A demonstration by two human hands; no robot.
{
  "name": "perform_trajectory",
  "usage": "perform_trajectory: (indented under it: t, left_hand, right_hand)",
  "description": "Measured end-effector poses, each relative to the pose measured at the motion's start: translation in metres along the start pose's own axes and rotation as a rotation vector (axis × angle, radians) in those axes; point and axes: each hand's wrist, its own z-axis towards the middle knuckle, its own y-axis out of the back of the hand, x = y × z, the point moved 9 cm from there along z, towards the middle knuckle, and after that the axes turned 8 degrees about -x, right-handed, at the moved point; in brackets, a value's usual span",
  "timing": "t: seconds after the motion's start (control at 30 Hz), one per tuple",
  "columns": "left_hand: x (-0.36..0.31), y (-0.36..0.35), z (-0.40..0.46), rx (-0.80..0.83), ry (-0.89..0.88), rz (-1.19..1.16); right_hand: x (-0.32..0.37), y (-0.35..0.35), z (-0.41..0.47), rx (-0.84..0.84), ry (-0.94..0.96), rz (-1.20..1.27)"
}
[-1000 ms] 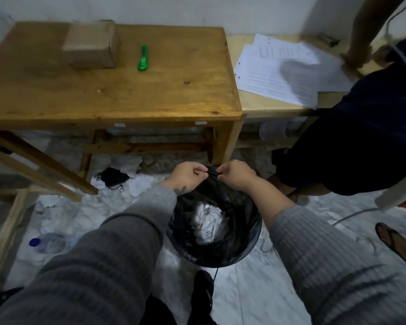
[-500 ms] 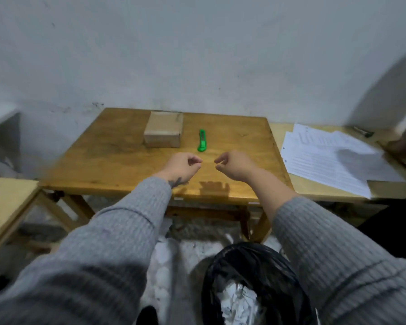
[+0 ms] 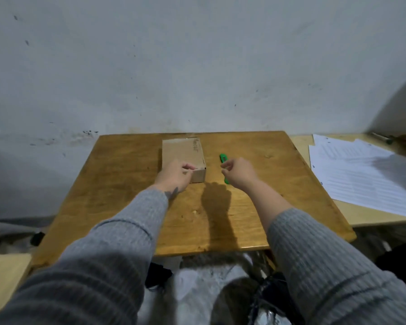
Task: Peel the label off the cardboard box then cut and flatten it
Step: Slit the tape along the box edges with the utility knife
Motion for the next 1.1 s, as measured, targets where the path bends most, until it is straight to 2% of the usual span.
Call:
perform_trajectory:
  t: [0.1, 0.3, 0.5, 0.63, 0.77, 0.83, 0.93, 1.1]
  left_hand:
    - [0.015, -0.009, 0.028, -0.011, 0.025, 0.009]
    - [0.025, -0.019, 0.083, -0.093, -0.054, 0.202]
    - [0.038, -0.037, 0.121, -0.149, -0.056, 0.369]
    - [0.045, -0.047, 0.128, -0.154, -0.047, 0.444]
    - [0.048, -0.048, 0.128, -0.15, -0.041, 0.415]
    - [0.049, -0.047, 0.129, -0.168, -0.05, 0.412]
    - [0.051, -0.048, 0.129, -0.158, -0.051, 0.415]
    - [0.05, -0.047, 0.131, -0.081, -0.038, 0.405]
  right_hand:
    - [-0.015, -0.013, 0.028, -0.024, -0.088, -0.003]
    - [-0.054, -0.046, 0.078, -0.005, -0.218, -0.073]
    - [-0.07, -0.07, 0.113, -0.058, -0.206, -0.158]
    - [-0.075, -0.075, 0.133, -0.068, -0.208, -0.07]
    - [-0.059, -0.06, 0.155, -0.076, -0.199, 0.167]
    - [-0.043, -0.052, 0.163, -0.023, -0.187, 0.323]
    - [-0.023, -0.047, 0.167, 0.098, -0.206, 0.415]
    - [0.003, -0.061, 0.167, 0.457, -0.231, 0.624]
